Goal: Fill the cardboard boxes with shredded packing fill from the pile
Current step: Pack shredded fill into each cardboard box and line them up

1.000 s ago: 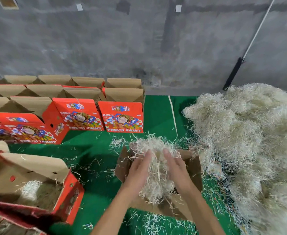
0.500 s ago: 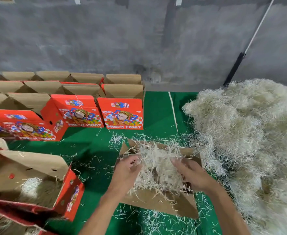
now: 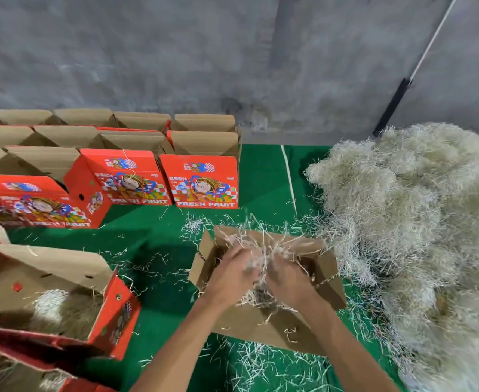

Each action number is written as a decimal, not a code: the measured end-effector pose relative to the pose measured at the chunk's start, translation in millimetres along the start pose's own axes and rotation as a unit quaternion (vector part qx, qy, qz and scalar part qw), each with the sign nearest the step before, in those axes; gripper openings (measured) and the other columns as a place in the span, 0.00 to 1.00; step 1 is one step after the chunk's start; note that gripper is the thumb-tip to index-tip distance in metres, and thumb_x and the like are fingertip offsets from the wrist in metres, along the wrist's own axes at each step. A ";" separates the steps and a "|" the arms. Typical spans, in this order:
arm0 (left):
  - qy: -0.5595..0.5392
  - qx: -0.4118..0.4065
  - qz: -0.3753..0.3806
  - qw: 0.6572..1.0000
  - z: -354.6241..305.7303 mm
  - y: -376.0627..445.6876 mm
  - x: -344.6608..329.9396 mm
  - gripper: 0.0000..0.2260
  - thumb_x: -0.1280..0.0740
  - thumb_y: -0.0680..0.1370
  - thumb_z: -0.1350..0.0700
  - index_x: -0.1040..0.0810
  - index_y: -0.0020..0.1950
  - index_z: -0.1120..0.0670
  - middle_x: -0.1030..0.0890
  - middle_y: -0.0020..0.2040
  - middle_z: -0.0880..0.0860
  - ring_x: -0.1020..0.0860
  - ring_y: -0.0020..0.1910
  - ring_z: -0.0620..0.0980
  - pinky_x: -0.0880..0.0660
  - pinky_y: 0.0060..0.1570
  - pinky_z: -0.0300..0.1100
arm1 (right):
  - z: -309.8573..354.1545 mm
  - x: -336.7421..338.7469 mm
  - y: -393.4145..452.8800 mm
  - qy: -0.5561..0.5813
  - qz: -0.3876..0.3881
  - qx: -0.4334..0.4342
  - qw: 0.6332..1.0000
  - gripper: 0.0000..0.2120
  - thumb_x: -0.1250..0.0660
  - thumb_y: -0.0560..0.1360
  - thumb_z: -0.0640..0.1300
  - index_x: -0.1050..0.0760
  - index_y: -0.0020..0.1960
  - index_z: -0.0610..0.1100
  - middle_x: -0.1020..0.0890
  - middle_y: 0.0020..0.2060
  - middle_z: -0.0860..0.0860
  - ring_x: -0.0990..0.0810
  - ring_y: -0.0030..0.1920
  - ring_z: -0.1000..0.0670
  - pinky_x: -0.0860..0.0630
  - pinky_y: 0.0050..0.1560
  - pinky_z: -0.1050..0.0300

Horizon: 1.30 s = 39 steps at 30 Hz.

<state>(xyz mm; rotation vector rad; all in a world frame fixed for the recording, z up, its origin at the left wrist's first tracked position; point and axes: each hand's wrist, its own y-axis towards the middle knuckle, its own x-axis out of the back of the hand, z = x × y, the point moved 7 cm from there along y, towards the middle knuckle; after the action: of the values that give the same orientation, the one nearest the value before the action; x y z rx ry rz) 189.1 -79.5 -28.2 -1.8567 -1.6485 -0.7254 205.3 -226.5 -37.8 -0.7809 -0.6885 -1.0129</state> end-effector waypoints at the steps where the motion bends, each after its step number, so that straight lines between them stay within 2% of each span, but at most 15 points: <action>1: 0.003 0.042 0.076 0.996 10.6 1.1 -18.3 0.16 0.34 0.81 0.49 0.26 0.68 0.47 0.26 0.62 0.45 0.21 0.47 0.41 0.23 0.44 0.35 | -3.0 -18.5 3.6 -0.031 0.066 -0.006 0.997 0.17 0.37 0.79 0.45 0.31 0.67 0.44 0.20 0.46 0.51 0.17 0.49 0.46 0.22 0.43 0.59; 3: 0.077 0.131 0.207 0.967 37.7 -3.3 -40.6 0.14 0.35 0.82 0.51 0.25 0.66 0.52 0.23 0.55 0.49 0.19 0.46 0.49 0.24 0.39 0.40 | -20.1 -41.6 2.8 -0.101 0.178 -0.050 0.977 0.17 0.42 0.79 0.41 0.30 0.67 0.39 0.20 0.52 0.48 0.20 0.60 0.41 0.26 0.49 0.58; 6: 0.199 0.206 0.311 0.906 62.6 -10.2 -36.7 0.17 0.38 0.81 0.52 0.25 0.68 0.55 0.24 0.53 0.52 0.23 0.49 0.51 0.25 0.50 0.45 | -43.9 -41.8 -1.5 -0.179 0.231 -0.104 0.951 0.19 0.43 0.78 0.37 0.28 0.68 0.38 0.19 0.55 0.45 0.21 0.61 0.42 0.26 0.50 0.55; 10: 0.102 0.172 0.252 0.947 53.4 8.6 -28.1 0.13 0.35 0.80 0.48 0.24 0.63 0.50 0.20 0.55 0.52 0.23 0.43 0.46 0.27 0.39 0.40 | -29.1 -20.0 16.1 -0.180 0.111 -0.027 0.977 0.08 0.36 0.76 0.40 0.25 0.55 0.43 0.18 0.51 0.46 0.18 0.55 0.43 0.22 0.46 0.55; 12: 0.153 0.121 0.200 0.960 41.9 19.1 -21.6 0.11 0.33 0.79 0.50 0.24 0.61 0.51 0.20 0.54 0.52 0.20 0.48 0.50 0.23 0.47 0.45 | -20.2 -19.2 24.5 -0.219 0.067 0.005 0.973 0.10 0.35 0.76 0.41 0.24 0.57 0.43 0.17 0.54 0.45 0.18 0.55 0.42 0.20 0.53 0.49; 15: 0.259 0.066 0.173 0.948 25.4 27.0 -22.9 0.10 0.31 0.78 0.53 0.23 0.58 0.53 0.20 0.52 0.51 0.21 0.53 0.51 0.24 0.57 0.50 | -26.8 -49.6 33.8 -0.236 0.164 0.008 0.958 0.12 0.38 0.79 0.42 0.24 0.61 0.43 0.18 0.58 0.42 0.19 0.59 0.40 0.23 0.59 0.49; 19: 0.292 0.096 0.203 0.930 31.2 34.1 -33.9 0.07 0.30 0.76 0.59 0.22 0.54 0.57 0.18 0.47 0.52 0.19 0.47 0.52 0.22 0.52 0.48 | -45.0 -87.0 39.8 -0.241 0.303 -0.009 0.922 0.21 0.37 0.80 0.54 0.26 0.68 0.44 0.23 0.67 0.41 0.23 0.66 0.42 0.27 0.66 0.53; 22: 0.312 0.173 0.306 0.883 54.2 35.0 -49.6 0.14 0.31 0.77 0.59 0.24 0.62 0.62 0.19 0.57 0.58 0.20 0.57 0.57 0.23 0.60 0.50 | -55.8 -94.9 49.0 -0.230 0.305 -0.027 0.924 0.27 0.36 0.80 0.53 0.33 0.75 0.41 0.28 0.72 0.41 0.27 0.70 0.41 0.31 0.68 0.53; 26: 0.294 0.207 0.363 0.860 80.4 31.8 -79.0 0.21 0.35 0.80 0.56 0.31 0.72 0.62 0.28 0.71 0.61 0.27 0.68 0.60 0.28 0.67 0.50 | -72.4 -99.6 56.3 -0.235 0.310 -0.052 0.920 0.31 0.35 0.80 0.48 0.42 0.79 0.45 0.37 0.77 0.44 0.32 0.73 0.40 0.35 0.72 0.48; 28: 0.292 0.205 0.361 0.862 85.5 31.1 -87.0 0.26 0.36 0.79 0.56 0.36 0.76 0.61 0.32 0.75 0.60 0.30 0.71 0.60 0.30 0.69 0.49 | -74.9 -93.7 58.3 -0.244 0.264 -0.042 0.932 0.32 0.33 0.79 0.53 0.41 0.78 0.49 0.34 0.74 0.48 0.28 0.71 0.41 0.31 0.70 0.47; 30: 0.276 0.207 0.340 0.875 89.3 33.7 -88.6 0.29 0.37 0.78 0.58 0.40 0.79 0.59 0.35 0.76 0.60 0.31 0.72 0.60 0.31 0.70 0.49 | -73.6 -89.6 54.7 -0.255 0.260 -0.015 0.931 0.30 0.32 0.79 0.50 0.39 0.77 0.48 0.29 0.71 0.46 0.24 0.67 0.42 0.27 0.62 0.50; 33: 0.253 0.185 0.270 0.910 90.6 44.2 -77.8 0.24 0.35 0.78 0.61 0.33 0.75 0.56 0.24 0.68 0.59 0.23 0.62 0.55 0.24 0.58 0.46 | -61.8 -69.8 51.8 -0.217 0.247 -0.005 0.944 0.19 0.36 0.75 0.40 0.28 0.65 0.47 0.20 0.60 0.45 0.20 0.58 0.43 0.26 0.47 0.55; 35: 0.247 0.153 0.207 0.934 83.4 53.4 -65.1 0.11 0.33 0.78 0.61 0.25 0.61 0.56 0.19 0.56 0.55 0.22 0.49 0.50 0.26 0.46 0.43 | -48.9 -49.1 57.6 -0.222 0.167 0.013 0.961 0.09 0.36 0.74 0.40 0.23 0.53 0.46 0.18 0.53 0.45 0.18 0.54 0.42 0.22 0.49 0.50; 37: 0.214 0.127 0.163 0.955 76.1 63.1 -58.3 0.07 0.32 0.78 0.62 0.23 0.55 0.56 0.20 0.52 0.53 0.23 0.45 0.47 0.25 0.49 0.41 | -45.8 -44.7 65.4 -0.269 0.120 0.003 0.956 0.10 0.36 0.75 0.36 0.21 0.55 0.43 0.18 0.52 0.43 0.17 0.53 0.41 0.19 0.53 0.46; 39: 0.177 0.095 0.181 0.963 67.9 68.7 -63.5 0.10 0.33 0.78 0.64 0.20 0.57 0.55 0.18 0.54 0.53 0.21 0.47 0.48 0.22 0.57 0.44 | -56.1 -58.7 71.2 -0.278 0.149 -0.050 0.947 0.13 0.37 0.78 0.36 0.21 0.61 0.42 0.17 0.57 0.42 0.18 0.57 0.41 0.21 0.58 0.47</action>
<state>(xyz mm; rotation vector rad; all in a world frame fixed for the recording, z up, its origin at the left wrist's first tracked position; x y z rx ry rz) 253.3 -82.5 -124.3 -1.7069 -1.0747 -0.6658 256.5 -222.9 -132.7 -1.2419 -0.9679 -0.5481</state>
